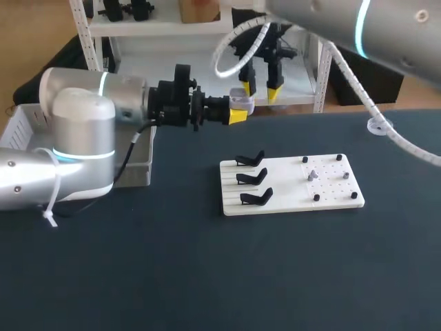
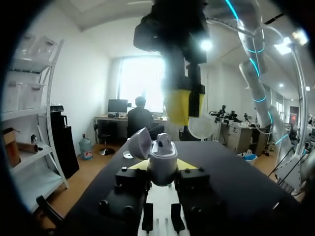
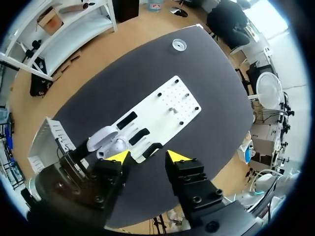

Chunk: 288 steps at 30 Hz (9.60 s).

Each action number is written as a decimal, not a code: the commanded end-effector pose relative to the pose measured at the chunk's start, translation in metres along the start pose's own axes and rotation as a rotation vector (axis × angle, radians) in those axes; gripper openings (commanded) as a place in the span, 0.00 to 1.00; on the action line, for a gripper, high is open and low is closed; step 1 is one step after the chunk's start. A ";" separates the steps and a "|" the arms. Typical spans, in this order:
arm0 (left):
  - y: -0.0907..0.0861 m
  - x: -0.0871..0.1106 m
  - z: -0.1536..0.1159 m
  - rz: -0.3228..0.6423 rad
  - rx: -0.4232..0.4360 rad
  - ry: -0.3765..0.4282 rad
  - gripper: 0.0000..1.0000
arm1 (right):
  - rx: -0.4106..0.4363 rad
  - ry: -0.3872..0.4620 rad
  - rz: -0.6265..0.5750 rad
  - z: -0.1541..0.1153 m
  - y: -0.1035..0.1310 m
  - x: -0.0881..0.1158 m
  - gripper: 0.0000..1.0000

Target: Pick up each earbud case from the left stands, insert the matching earbuds, close the lid, and place the case in the box.

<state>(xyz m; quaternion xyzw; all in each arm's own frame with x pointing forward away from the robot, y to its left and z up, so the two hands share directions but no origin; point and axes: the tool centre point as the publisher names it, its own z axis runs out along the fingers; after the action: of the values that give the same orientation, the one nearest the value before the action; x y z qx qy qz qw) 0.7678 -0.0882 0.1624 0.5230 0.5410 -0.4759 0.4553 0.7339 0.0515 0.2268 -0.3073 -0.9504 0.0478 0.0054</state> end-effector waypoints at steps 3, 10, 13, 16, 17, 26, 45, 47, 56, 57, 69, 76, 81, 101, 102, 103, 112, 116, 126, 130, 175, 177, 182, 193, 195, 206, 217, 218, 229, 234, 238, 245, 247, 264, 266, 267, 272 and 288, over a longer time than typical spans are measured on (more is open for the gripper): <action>-0.011 -0.004 0.011 0.012 -0.013 -0.028 0.00 | -0.284 -0.034 -0.016 0.013 -0.067 0.014 0.44; -0.018 -0.002 0.015 0.006 -0.021 -0.029 0.00 | -0.316 -0.009 0.015 0.016 -0.094 0.014 0.47; -0.020 0.000 0.016 -0.004 -0.026 -0.043 0.00 | -0.319 0.007 0.000 0.018 -0.107 0.016 0.49; -0.021 0.000 0.017 -0.011 -0.028 -0.043 0.00 | -0.314 0.016 0.002 0.019 -0.110 0.016 1.00; -0.021 0.000 0.017 -0.011 -0.028 -0.043 0.00 | -0.314 0.016 0.002 0.019 -0.110 0.016 1.00; -0.021 0.000 0.017 -0.011 -0.028 -0.043 0.00 | -0.314 0.016 0.002 0.019 -0.110 0.016 1.00; -0.021 0.000 0.017 -0.011 -0.028 -0.043 0.00 | -0.623 -0.257 -0.326 0.073 -0.148 -0.002 1.00; -0.021 0.000 0.017 -0.011 -0.028 -0.043 0.00 | -0.652 -0.256 -0.360 0.077 -0.148 -0.005 1.00; -0.021 0.000 0.017 -0.011 -0.028 -0.043 0.00 | -0.635 -0.187 -0.371 0.103 -0.134 -0.010 1.00; -0.021 0.000 0.017 -0.011 -0.028 -0.043 0.00 | -0.637 -0.178 -0.373 0.107 -0.132 -0.010 1.00; -0.021 0.000 0.017 -0.011 -0.028 -0.043 0.00 | -0.607 -0.134 -0.421 0.148 -0.111 -0.015 1.00; -0.021 0.000 0.017 -0.011 -0.028 -0.043 0.00 | -0.554 -0.114 -0.388 0.172 -0.104 -0.024 1.00; -0.021 0.000 0.017 -0.011 -0.028 -0.043 0.00 | -0.524 -0.092 -0.366 0.185 -0.096 -0.028 1.00; -0.021 0.000 0.017 -0.011 -0.028 -0.043 0.00 | -0.528 -0.050 -0.361 0.197 -0.086 -0.047 0.46; -0.021 0.000 0.017 -0.011 -0.028 -0.043 0.00 | -0.530 -0.048 -0.360 0.197 -0.086 -0.047 0.46; -0.021 0.000 0.017 -0.011 -0.028 -0.043 0.00 | -0.530 -0.046 -0.362 0.198 -0.086 -0.048 0.46; -0.021 0.000 0.017 -0.011 -0.028 -0.043 0.00 | -0.526 -0.031 -0.363 0.204 -0.087 -0.049 0.44; -0.021 0.000 0.017 -0.011 -0.028 -0.043 0.00 | -0.523 -0.027 -0.369 0.206 -0.088 -0.048 0.42; -0.021 0.000 0.017 -0.011 -0.028 -0.043 0.00 | -0.523 -0.018 -0.368 0.208 -0.088 -0.050 0.35; -0.021 0.000 0.017 -0.011 -0.028 -0.043 0.00 | -0.522 -0.017 -0.373 0.208 -0.088 -0.051 0.32; -0.021 0.000 0.017 -0.011 -0.028 -0.043 0.00 | -0.390 -0.057 -0.781 0.045 -0.102 0.013 0.00; -0.021 0.000 0.017 -0.011 -0.028 -0.043 0.00 | -0.376 -0.069 -0.829 0.034 -0.099 0.017 0.00; -0.021 0.000 0.017 -0.011 -0.028 -0.043 0.00 | -0.333 -0.100 -0.927 0.011 -0.081 0.016 0.00; -0.021 0.000 0.017 -0.011 -0.028 -0.043 0.00 | -0.326 -0.127 -1.065 -0.019 -0.029 0.021 0.00; -0.021 0.000 0.017 -0.011 -0.028 -0.043 0.00 | -0.315 -0.124 -1.077 -0.020 -0.021 0.022 0.00; -0.021 0.000 0.017 -0.011 -0.028 -0.043 0.00 | -0.288 -0.105 -1.139 -0.025 0.000 0.019 0.00; -0.021 0.000 0.017 -0.011 -0.028 -0.043 0.00 | -0.290 -0.071 -1.173 -0.010 0.008 0.024 0.00; -0.021 0.000 0.017 -0.011 -0.028 -0.043 0.00 | -0.289 -0.069 -1.173 -0.008 0.008 0.024 0.00; -0.021 0.000 0.017 -0.011 -0.028 -0.043 0.00 | -0.306 -0.076 -1.169 -0.003 0.011 0.019 0.00; -0.021 0.000 0.017 -0.011 -0.028 -0.043 0.00 | -0.306 -0.073 -1.170 0.000 0.012 0.019 0.00; -0.021 0.000 0.017 -0.011 -0.028 -0.043 0.00 | -0.305 -0.070 -1.172 0.001 0.012 0.019 0.00; -0.021 0.000 0.017 -0.011 -0.028 -0.043 0.00 | -0.307 -0.069 -1.174 0.002 0.011 0.021 0.00; -0.021 0.000 0.017 -0.011 -0.028 -0.043 0.00 | -0.305 -0.069 -1.173 0.004 0.012 0.021 0.00; -0.021 0.000 0.017 -0.011 -0.028 -0.043 0.00 | -0.284 -0.067 -1.170 0.011 0.013 0.018 0.00; -0.021 0.000 0.017 -0.011 -0.028 -0.043 0.00 | -0.281 -0.065 -1.170 0.012 0.013 0.018 0.00; -0.021 0.000 0.017 -0.011 -0.028 -0.043 0.00 | -0.281 -0.063 -1.170 0.013 0.014 0.017 0.00; -0.021 0.000 0.017 -0.011 -0.028 -0.043 0.00 | -0.273 -0.063 -1.172 0.015 0.015 0.016 0.00; -0.021 0.000 0.017 -0.011 -0.028 -0.043 0.00 | -0.221 -0.062 -1.229 0.017 0.020 0.015 0.00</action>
<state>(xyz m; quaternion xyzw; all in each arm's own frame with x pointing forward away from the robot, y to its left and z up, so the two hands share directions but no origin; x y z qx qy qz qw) 0.7485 -0.1045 0.1604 0.5045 0.5400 -0.4835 0.4691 0.7304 0.0704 0.2079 0.2980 -0.9523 -0.0577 -0.0322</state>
